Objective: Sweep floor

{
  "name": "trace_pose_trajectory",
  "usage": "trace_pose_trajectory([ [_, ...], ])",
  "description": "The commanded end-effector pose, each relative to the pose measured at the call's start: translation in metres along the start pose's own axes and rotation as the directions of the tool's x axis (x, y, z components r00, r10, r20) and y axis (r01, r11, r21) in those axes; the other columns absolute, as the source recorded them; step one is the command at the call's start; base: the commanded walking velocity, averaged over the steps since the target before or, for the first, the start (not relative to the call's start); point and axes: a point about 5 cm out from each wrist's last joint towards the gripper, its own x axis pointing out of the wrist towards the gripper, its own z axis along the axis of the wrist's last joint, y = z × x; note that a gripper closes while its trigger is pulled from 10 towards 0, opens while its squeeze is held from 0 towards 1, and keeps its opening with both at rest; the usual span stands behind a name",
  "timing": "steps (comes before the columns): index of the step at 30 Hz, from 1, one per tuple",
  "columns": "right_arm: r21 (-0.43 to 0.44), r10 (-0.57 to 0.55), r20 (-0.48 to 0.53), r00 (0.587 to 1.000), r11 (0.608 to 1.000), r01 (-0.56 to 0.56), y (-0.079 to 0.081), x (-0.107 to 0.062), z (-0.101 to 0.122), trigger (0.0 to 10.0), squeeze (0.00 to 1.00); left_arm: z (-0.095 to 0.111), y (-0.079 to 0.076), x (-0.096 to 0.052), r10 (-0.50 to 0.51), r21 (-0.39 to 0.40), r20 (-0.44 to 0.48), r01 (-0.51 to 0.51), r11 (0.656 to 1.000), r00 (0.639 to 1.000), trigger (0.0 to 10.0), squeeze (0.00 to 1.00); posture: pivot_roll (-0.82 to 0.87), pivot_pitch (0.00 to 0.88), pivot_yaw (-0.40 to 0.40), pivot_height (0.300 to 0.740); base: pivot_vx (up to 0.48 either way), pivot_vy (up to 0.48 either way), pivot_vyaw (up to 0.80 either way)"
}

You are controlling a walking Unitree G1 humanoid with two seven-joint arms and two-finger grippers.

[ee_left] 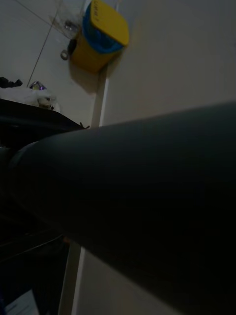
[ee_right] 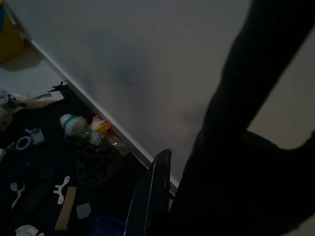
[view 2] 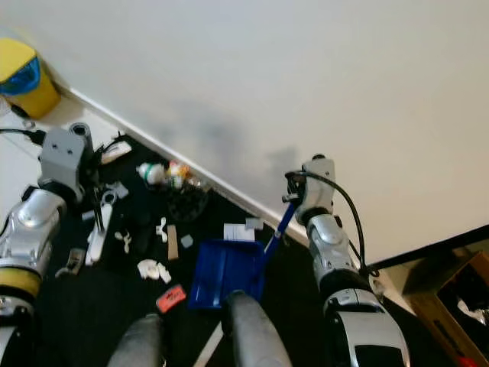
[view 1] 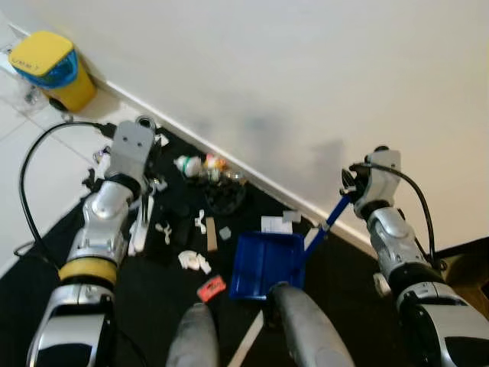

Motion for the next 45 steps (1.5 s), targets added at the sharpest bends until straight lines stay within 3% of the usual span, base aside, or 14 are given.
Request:
trace_pose_trajectory([
  [1, 0.015, -0.022, 0.019, 1.000, 1.000, 0.022, -0.001, 0.001, 0.002, 10.0, 0.00, 0.007, 0.015, 0.000, 0.047, 0.016, 0.038, -0.048, 0.999, 0.998, 10.0, 0.00, 0.05, 0.296, -0.093, 0.740, 0.000, 0.000, 0.00],
  [7, 0.060, -0.021, 0.119, 0.993, 0.998, 0.014, 0.003, 0.013, 0.026, 10.0, 0.00, 0.010, 0.022, 0.003, 0.074, 0.007, 0.054, -0.074, 0.997, 0.996, 10.0, 0.00, 0.05, 0.342, -0.100, 0.740, 0.000, 0.000, 0.00],
  [13, 0.013, 0.006, 0.203, 0.979, 1.000, -0.009, 0.011, 0.025, 0.053, 10.0, 0.00, 0.016, 0.026, 0.009, 0.095, 0.019, 0.077, -0.096, 0.995, 0.993, 10.0, 0.00, 0.05, 0.365, -0.102, 0.740, 0.000, 0.000, 0.00],
  [18, -0.015, 0.013, 0.217, 0.976, 1.000, -0.010, 0.012, 0.026, 0.057, 10.0, 0.00, 0.017, 0.027, 0.010, 0.102, 0.026, 0.083, -0.104, 0.994, 0.991, 10.0, 0.00, 0.04, 0.370, -0.104, 0.740, 0.000, 0.000, 0.00],
  [24, -0.120, 0.069, 0.207, 0.976, 0.992, -0.045, 0.022, 0.025, 0.052, 10.0, 0.00, 0.017, 0.028, 0.014, 0.110, 0.040, 0.084, -0.114, 0.993, 0.990, 10.0, 0.00, 0.04, 0.377, -0.106, 0.740, 0.000, 0.000, 0.00],
  [26, -0.183, 0.102, 0.188, 0.977, 0.981, -0.067, 0.032, 0.021, 0.042, 10.0, 0.00, 0.015, 0.026, 0.017, 0.120, 0.041, 0.081, -0.123, 0.992, 0.989, 10.0, 0.00, 0.03, 0.375, -0.106, 0.740, 0.000, 0.000, 0.00],
  [29, -0.183, 0.102, 0.188, 0.977, 0.981, -0.067, 0.032, 0.021, 0.042, 10.0, 0.00, 0.015, 0.026, 0.017, 0.120, 0.041, 0.081, -0.123, 0.992, 0.989, 10.0, 0.00, 0.03, 0.375, -0.106, 0.740, 0.000, 0.000, 0.00],
  [32, -0.225, 0.100, 0.170, 0.980, 0.972, -0.060, 0.043, 0.014, 0.027, 10.0, 0.00, 0.015, 0.018, 0.023, 0.166, 0.069, 0.093, -0.173, 0.983, 0.982, 10.0, 0.00, 0.02, 0.373, -0.105, 0.740, 0.000, 0.000, 0.00],
  [37, -0.221, 0.056, 0.179, 0.982, 0.975, -0.015, 0.047, 0.010, 0.020, 10.0, 0.00, 0.015, 0.006, 0.029, 0.180, 0.078, 0.099, -0.188, 0.979, 0.979, 10.0, 0.00, 0.00, 0.386, -0.104, 0.740, 0.000, 0.000, 0.00],
  [43, -0.145, -0.017, 0.183, 0.983, 0.988, 0.044, 0.046, 0.008, 0.017, 10.0, 0.00, 0.015, -0.017, 0.037, 0.148, -0.010, 0.084, -0.148, 0.989, 0.985, 10.0, 0.00, -0.01, 0.394, -0.105, 0.740, 0.000, 0.000, 0.00],
  [45, -0.137, -0.034, 0.181, 0.983, 0.989, 0.059, 0.045, 0.007, 0.016, 10.0, 0.00, 0.016, -0.034, 0.041, 0.125, -0.069, 0.076, -0.120, 0.990, 0.989, 10.0, 0.00, -0.02, 0.396, -0.105, 0.740, 0.000, 0.000, 0.00],
])
